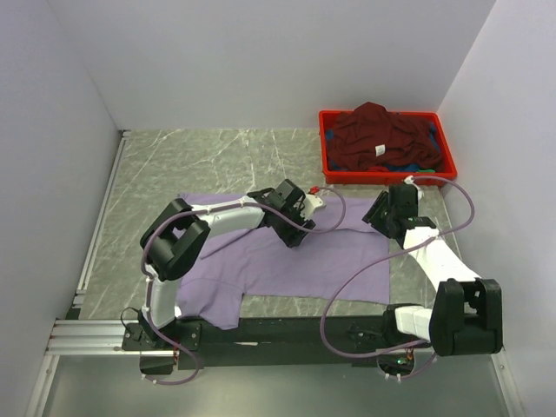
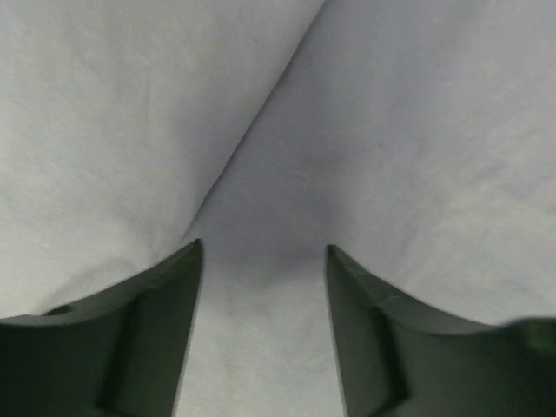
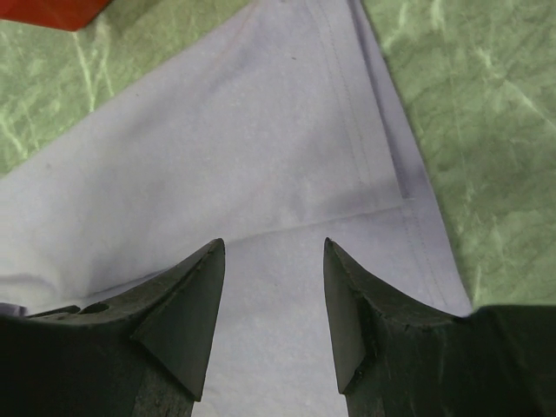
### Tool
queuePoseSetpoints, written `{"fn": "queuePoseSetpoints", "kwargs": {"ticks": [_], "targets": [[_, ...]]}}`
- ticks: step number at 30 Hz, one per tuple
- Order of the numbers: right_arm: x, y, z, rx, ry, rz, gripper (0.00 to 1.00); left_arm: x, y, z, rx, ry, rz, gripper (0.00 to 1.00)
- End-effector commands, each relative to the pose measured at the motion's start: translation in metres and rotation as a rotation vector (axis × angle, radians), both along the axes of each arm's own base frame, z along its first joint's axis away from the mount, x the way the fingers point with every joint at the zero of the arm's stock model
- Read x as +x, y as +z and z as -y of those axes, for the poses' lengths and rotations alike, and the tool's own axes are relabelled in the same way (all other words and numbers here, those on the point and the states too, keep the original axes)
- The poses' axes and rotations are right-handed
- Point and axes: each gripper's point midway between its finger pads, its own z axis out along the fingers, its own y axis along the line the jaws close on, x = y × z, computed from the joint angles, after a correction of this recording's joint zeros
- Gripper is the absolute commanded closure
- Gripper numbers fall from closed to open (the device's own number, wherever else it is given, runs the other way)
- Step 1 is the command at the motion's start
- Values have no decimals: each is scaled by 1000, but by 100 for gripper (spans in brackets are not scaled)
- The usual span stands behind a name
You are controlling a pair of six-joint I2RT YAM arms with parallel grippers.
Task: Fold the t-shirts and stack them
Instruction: Fold the tshirt
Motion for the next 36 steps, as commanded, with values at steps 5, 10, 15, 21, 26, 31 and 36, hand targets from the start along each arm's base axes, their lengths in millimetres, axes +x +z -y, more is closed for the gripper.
{"fn": "queuePoseSetpoints", "kwargs": {"ticks": [5, 10, 15, 21, 26, 31, 36], "targets": [[31, 24, -17, 89, 50, 83, 45, 14, 70, 16, -183, 84, 59, 24], [33, 4, -15, 109, 25, 42, 45, 39, 103, -11, -310, 301, 19, 22], [32, -24, 14, 155, -72, -16, 46, 58, 114, -69, -381, 525, -19, 22], [22, -55, 35, 181, -158, -124, 46, 78, 102, -156, -376, 852, -45, 22], [18, -65, 60, 167, -255, -166, 46, 70, 74, -220, -344, 1065, -103, 22], [25, -61, 88, 96, -324, -175, 46, 62, 65, -272, -332, 1218, -119, 22], [35, -45, 102, 38, -336, -149, 46, 64, 64, -291, -331, 1289, -111, 23]]}}
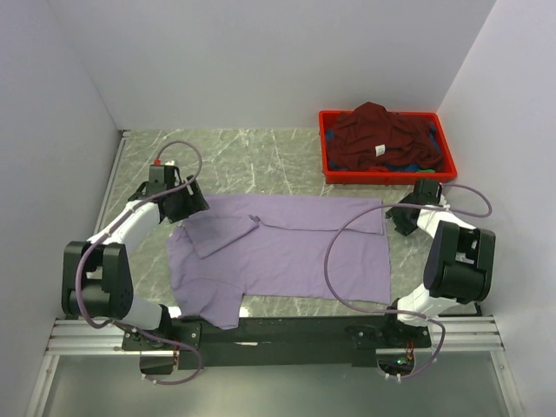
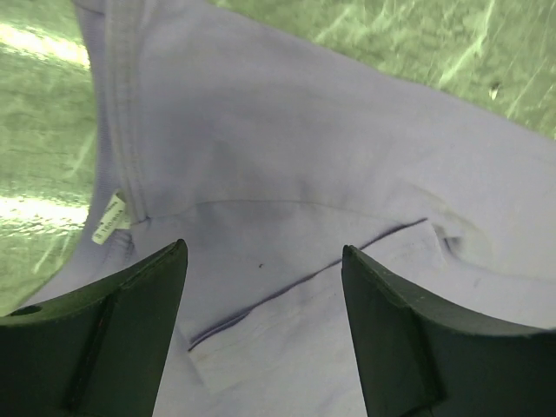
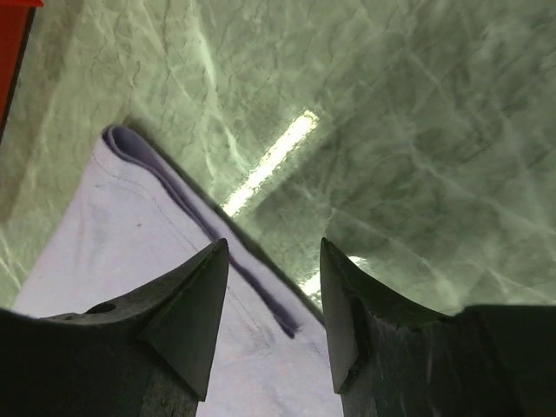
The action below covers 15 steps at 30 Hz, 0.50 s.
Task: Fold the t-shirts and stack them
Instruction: Fold the tshirt
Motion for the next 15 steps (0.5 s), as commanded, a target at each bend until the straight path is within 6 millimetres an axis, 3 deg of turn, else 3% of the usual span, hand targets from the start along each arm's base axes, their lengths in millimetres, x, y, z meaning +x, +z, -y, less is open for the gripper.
{"fn": "queuePoseSetpoints", "kwargs": {"ticks": [1, 5, 10, 15], "targets": [[5, 15, 16, -78, -13, 6, 46, 5, 12, -4, -9, 40, 32, 23], [4, 31, -6, -18, 46, 70, 48, 18, 13, -7, -1, 71, 31, 27], [-18, 23, -23, 17, 80, 51, 50, 45, 15, -18, 50, 132, 36, 35], [-32, 15, -38, 82, 106, 34, 51, 65, -2, -20, 67, 137, -13, 42]]}}
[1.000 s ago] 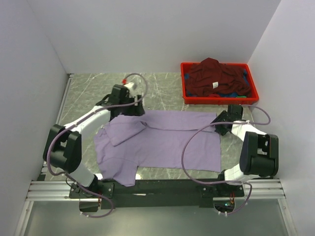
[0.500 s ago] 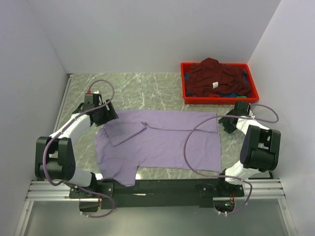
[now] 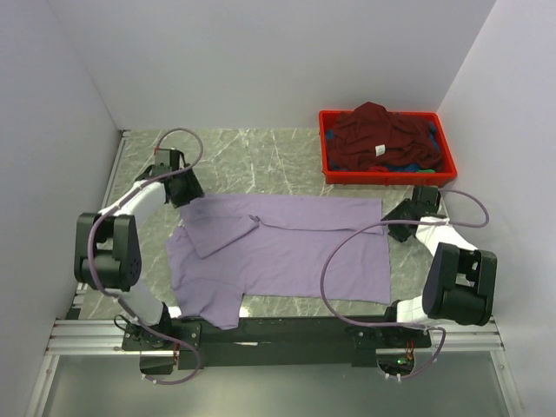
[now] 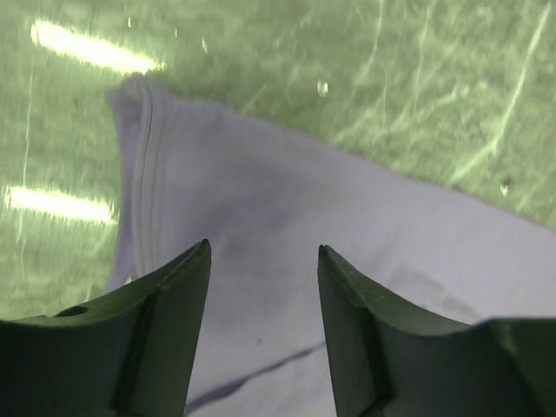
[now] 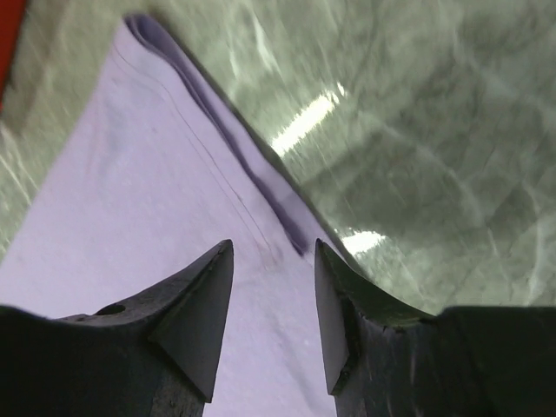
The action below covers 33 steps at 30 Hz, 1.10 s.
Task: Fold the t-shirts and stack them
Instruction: Fold the tshirt
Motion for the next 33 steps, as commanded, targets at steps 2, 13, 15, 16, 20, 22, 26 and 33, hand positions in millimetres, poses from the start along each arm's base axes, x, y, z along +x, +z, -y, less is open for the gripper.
{"fn": "queuePoseSetpoints", "kwargs": {"ticks": [2, 13, 15, 16, 20, 22, 26, 33], "targets": [[-13, -9, -16, 58, 31, -21, 51, 21, -11, -10, 47, 49, -18, 45], [-5, -18, -14, 69, 16, -27, 55, 19, -56, -25, 64, 86, -112, 46], [-2, -16, -14, 72, 19, -25, 55, 17, -59, -28, 72, 93, -121, 44], [-2, -16, -14, 73, 19, -30, 56, 17, -59, -28, 77, 93, -120, 44], [0, -12, -10, 52, 14, -33, 56, 17, -58, -30, 82, 100, -119, 43], [-2, -11, -6, 30, 9, -46, 57, 16, -59, -32, 91, 104, -121, 43], [-3, -8, -2, 6, 14, -59, 57, 17, -58, -34, 91, 109, -120, 40], [3, 7, -11, 38, 25, -13, 58, 17, -57, -33, 86, 104, -114, 38]]}}
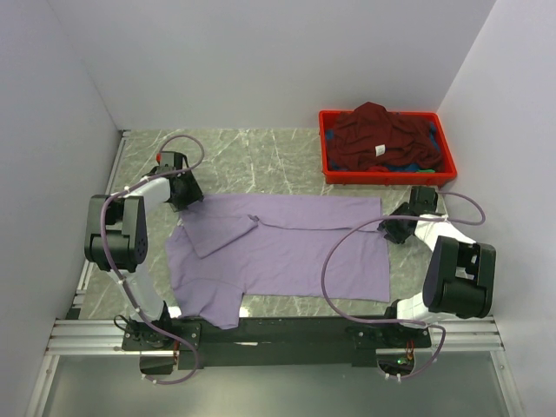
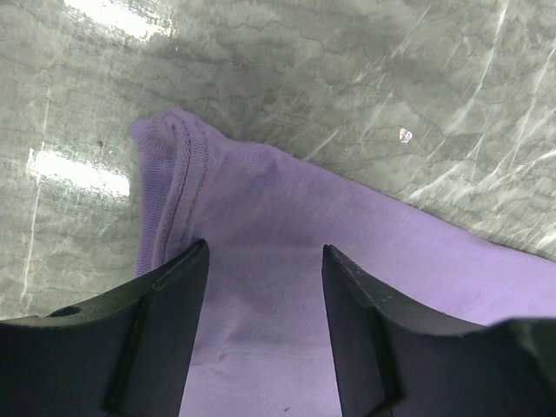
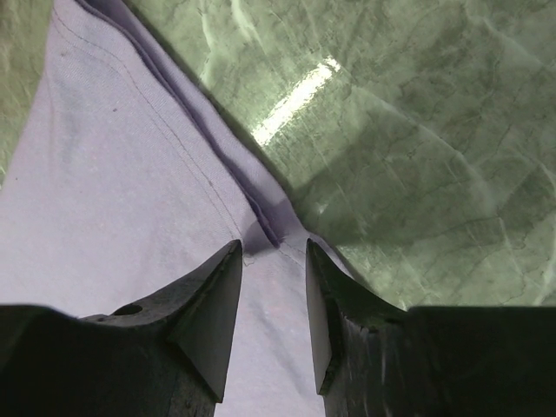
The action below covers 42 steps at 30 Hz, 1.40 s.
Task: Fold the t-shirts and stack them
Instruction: Fold the tshirt
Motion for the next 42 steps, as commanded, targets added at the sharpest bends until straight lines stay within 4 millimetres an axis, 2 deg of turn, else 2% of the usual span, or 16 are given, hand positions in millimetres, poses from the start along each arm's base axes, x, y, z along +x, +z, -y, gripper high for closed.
{"fn": "queuePoseSetpoints", "kwargs": {"ticks": [1, 6, 11, 22, 28, 31, 36, 42], "targets": [[15, 20, -1, 0, 9, 58, 58, 0, -6, -12, 32, 40, -19, 38], [17, 20, -9, 28, 17, 65, 59, 0, -5, -13, 36, 45, -16, 38], [22, 21, -7, 21, 12, 68, 60, 1, -4, -13, 37, 43, -13, 38], [23, 2, -3, 16, 0, 21, 66, 0, -4, -15, 43, 45, -13, 38], [19, 2, 7, -40, -12, 8, 86, -1, -2, -17, 52, 51, -13, 38], [19, 10, 14, -84, -23, 13, 100, 0, -1, -20, 64, 58, -11, 38], [25, 22, 27, -147, -34, 30, 100, 1, -1, -22, 54, 64, -19, 38], [25, 12, 28, -152, -22, 6, 100, 0, -3, -19, 44, 54, -27, 36]]}}
